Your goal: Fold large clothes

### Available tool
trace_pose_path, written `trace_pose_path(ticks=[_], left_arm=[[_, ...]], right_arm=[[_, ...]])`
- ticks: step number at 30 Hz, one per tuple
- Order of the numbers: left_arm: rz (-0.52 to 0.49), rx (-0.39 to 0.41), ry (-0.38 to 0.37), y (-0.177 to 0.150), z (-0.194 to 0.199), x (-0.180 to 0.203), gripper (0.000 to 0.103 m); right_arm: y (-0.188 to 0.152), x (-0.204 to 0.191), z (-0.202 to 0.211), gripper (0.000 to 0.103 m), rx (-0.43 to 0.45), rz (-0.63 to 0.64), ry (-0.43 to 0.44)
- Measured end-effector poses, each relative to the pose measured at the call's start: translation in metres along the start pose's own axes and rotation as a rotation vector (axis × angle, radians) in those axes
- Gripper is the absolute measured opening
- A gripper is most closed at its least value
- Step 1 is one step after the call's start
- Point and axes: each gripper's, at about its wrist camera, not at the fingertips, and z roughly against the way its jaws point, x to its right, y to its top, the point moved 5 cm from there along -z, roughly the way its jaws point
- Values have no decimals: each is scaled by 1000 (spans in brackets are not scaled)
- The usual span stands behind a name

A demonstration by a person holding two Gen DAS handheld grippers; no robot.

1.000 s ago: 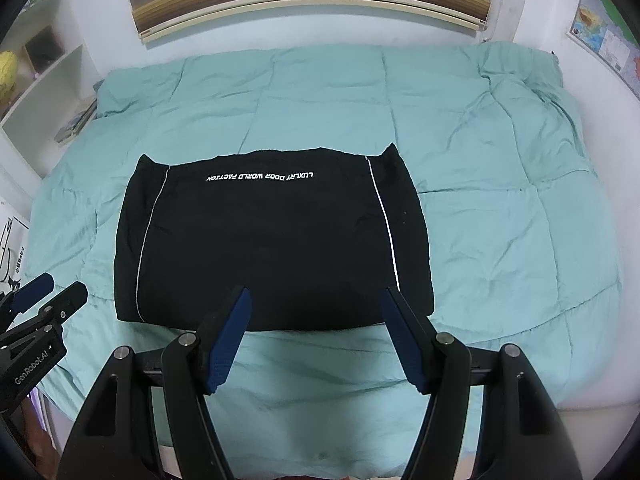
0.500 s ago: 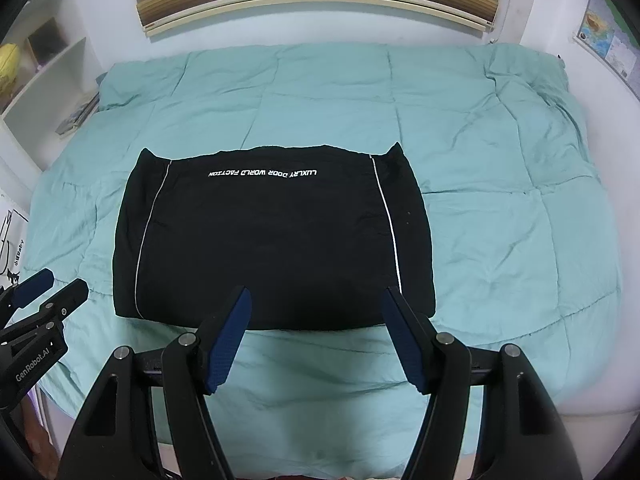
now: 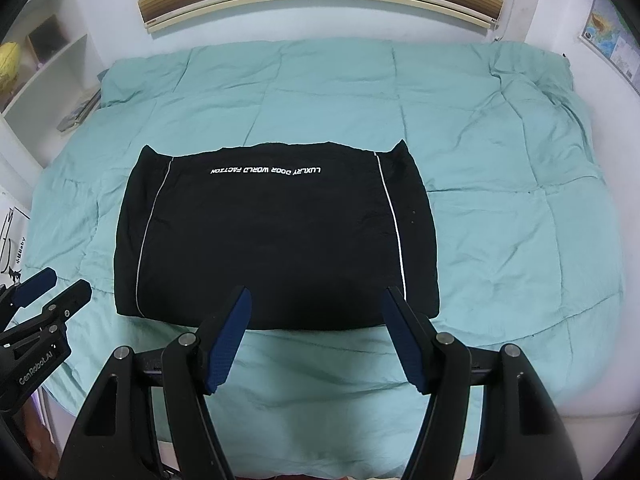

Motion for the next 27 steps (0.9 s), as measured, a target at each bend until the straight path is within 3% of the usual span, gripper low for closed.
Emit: trace_pose_path(ticks=[27], left_arm=[[-7, 9, 24, 8, -1, 1, 59]], right_arm=[[2, -7, -10, 69, -24, 7, 18]])
